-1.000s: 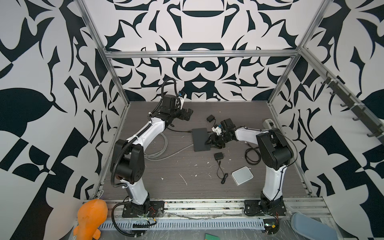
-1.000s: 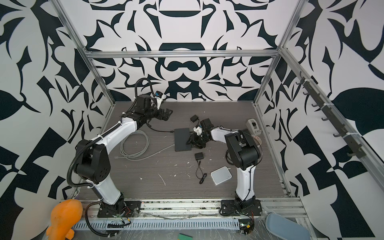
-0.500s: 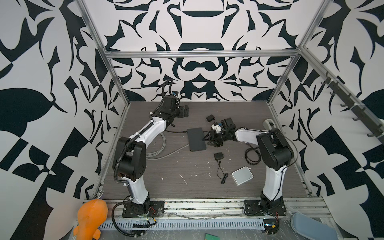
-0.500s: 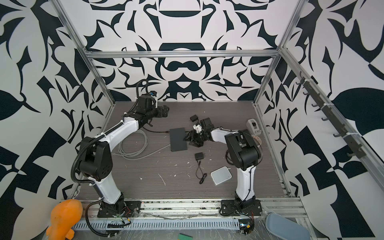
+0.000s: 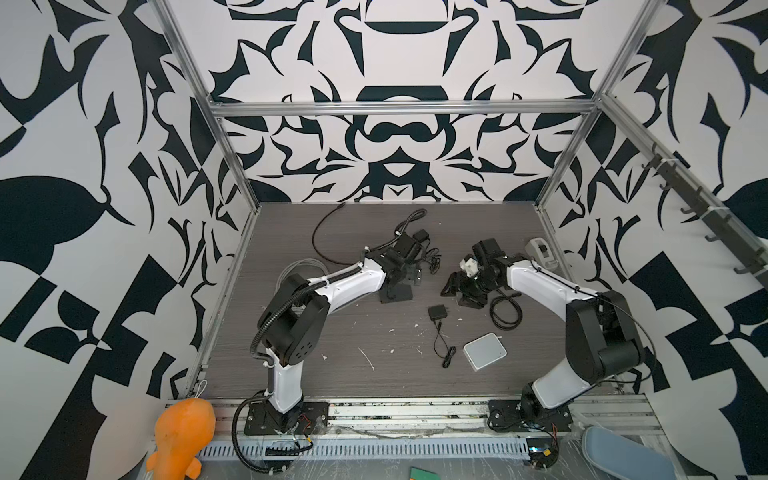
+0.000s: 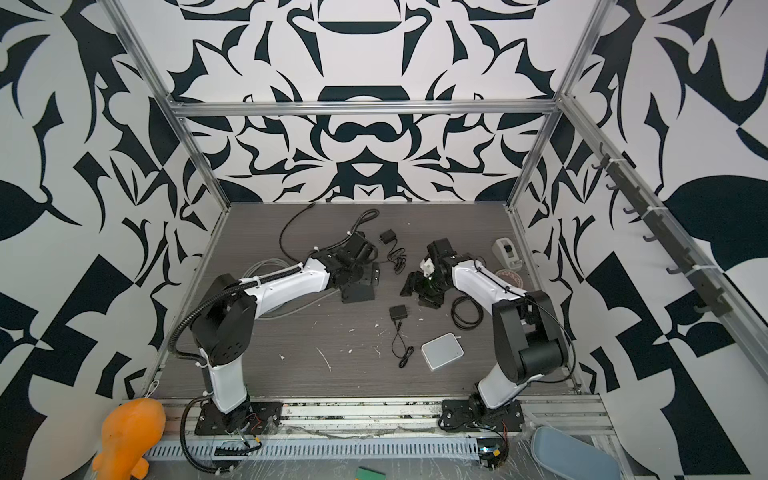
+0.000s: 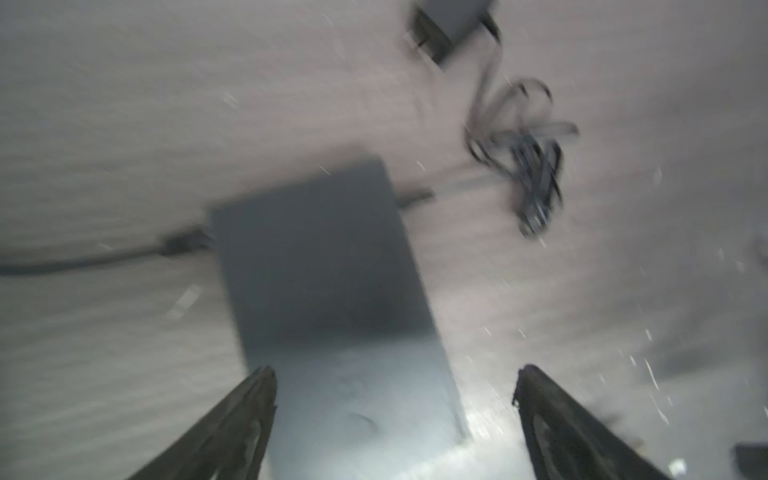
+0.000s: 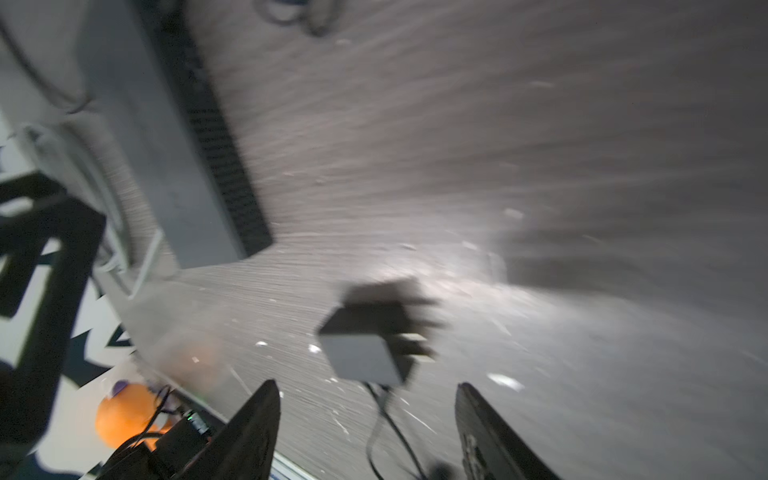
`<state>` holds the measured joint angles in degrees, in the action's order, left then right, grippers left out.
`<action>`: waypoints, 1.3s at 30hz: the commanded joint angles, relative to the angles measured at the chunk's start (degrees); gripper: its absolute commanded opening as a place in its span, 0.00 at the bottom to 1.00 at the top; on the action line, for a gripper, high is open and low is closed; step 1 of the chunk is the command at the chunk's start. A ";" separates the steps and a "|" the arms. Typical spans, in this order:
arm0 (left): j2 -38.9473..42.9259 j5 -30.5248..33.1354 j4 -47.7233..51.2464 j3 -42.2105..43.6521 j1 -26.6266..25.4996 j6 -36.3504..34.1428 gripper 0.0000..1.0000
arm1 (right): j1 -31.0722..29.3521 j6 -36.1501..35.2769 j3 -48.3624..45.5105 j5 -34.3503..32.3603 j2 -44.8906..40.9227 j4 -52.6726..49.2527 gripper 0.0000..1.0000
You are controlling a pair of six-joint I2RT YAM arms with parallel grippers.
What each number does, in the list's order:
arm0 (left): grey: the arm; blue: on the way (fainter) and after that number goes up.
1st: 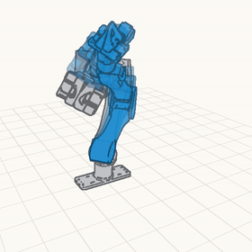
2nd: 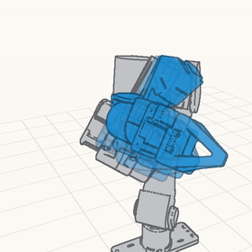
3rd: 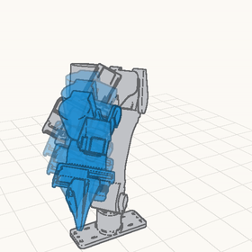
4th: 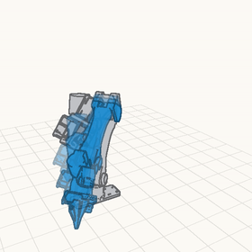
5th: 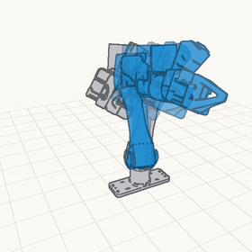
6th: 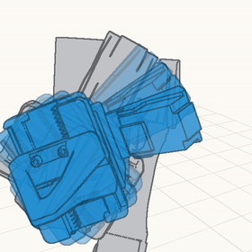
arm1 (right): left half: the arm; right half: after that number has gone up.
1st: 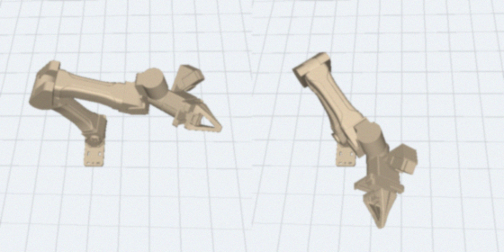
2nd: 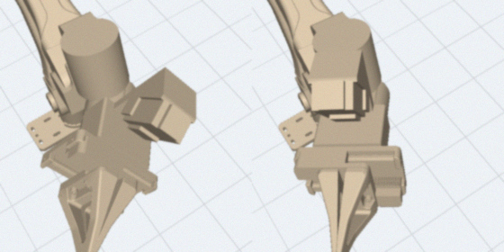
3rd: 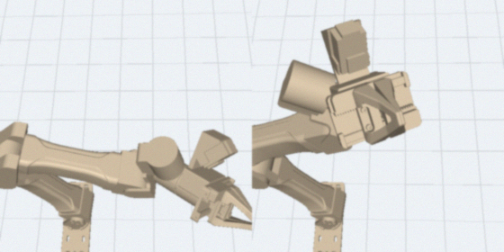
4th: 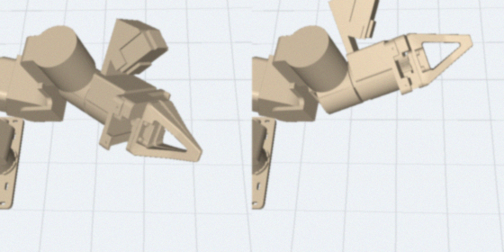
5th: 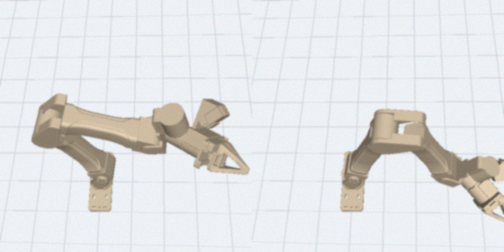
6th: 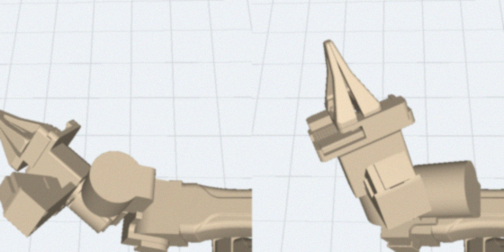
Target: Insert the plug into the switch port
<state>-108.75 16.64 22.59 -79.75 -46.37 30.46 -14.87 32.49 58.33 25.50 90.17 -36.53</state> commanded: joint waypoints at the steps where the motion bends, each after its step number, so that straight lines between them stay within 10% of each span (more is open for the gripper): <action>1: -1.49 -2.24 2.69 0.20 -1.80 2.84 0.93 | 0.46 -2.03 -0.09 -8.16 -4.40 -12.01 0.73; 20: -6.71 -1.54 5.73 -5.12 -8.02 -0.26 0.96 | 0.73 9.46 -7.88 -15.18 -16.72 -31.63 0.91; 34: -8.29 0.26 9.65 -12.78 -7.71 -3.47 0.97 | 0.61 36.63 -24.11 -1.18 -18.45 -4.52 0.95; 39: -8.36 1.13 10.43 -14.52 -7.24 -4.43 0.97 | 0.63 34.98 -19.29 -4.19 -12.39 0.08 0.86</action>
<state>-115.98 16.25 30.22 -92.25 -54.19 26.72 -14.11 65.91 34.87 22.26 74.96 -41.85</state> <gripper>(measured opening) 0.973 0.864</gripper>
